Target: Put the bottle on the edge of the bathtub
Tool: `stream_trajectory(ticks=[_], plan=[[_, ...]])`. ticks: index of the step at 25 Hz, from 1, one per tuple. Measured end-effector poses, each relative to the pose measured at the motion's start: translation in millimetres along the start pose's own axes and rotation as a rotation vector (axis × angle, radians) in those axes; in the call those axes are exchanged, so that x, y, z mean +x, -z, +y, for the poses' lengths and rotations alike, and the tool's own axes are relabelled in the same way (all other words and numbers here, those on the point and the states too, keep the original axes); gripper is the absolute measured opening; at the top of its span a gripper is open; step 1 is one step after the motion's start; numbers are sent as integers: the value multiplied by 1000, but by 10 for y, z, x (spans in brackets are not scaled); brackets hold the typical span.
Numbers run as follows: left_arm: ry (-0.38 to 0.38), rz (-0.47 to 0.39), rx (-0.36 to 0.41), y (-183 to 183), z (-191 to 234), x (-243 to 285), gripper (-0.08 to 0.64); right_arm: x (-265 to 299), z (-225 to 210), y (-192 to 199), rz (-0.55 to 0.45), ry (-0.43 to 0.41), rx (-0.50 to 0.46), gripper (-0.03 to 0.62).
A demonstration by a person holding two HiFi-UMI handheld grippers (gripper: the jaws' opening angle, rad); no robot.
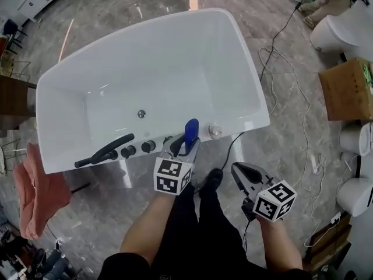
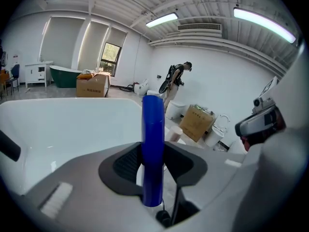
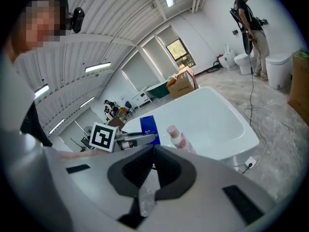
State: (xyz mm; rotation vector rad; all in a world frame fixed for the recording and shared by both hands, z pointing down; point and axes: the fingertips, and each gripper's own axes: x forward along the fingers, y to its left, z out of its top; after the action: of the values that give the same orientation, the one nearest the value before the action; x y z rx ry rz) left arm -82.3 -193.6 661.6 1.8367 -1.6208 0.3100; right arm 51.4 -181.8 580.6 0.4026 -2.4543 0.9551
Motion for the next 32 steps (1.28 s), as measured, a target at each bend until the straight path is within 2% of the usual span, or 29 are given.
stream_trajectory(ticks=[6, 11, 20, 25, 29, 32], plan=[[-24, 33, 1, 269, 171, 322, 152, 61, -163, 344, 53, 24, 50, 12], [-46, 35, 7, 360, 304, 534, 152, 100, -269, 476, 65, 41, 78, 12], [-85, -1, 23, 423, 444, 717, 150, 84, -321, 618, 85, 61, 92, 12], [-83, -22, 41, 463, 486, 769, 150, 110, -379, 716, 95, 73, 100, 12], [-75, -33, 63, 466, 442, 830, 150, 166, -411, 752, 100, 61, 104, 12], [-97, -22, 85, 404, 466, 878, 150, 193, -391, 731, 103, 47, 95, 12]])
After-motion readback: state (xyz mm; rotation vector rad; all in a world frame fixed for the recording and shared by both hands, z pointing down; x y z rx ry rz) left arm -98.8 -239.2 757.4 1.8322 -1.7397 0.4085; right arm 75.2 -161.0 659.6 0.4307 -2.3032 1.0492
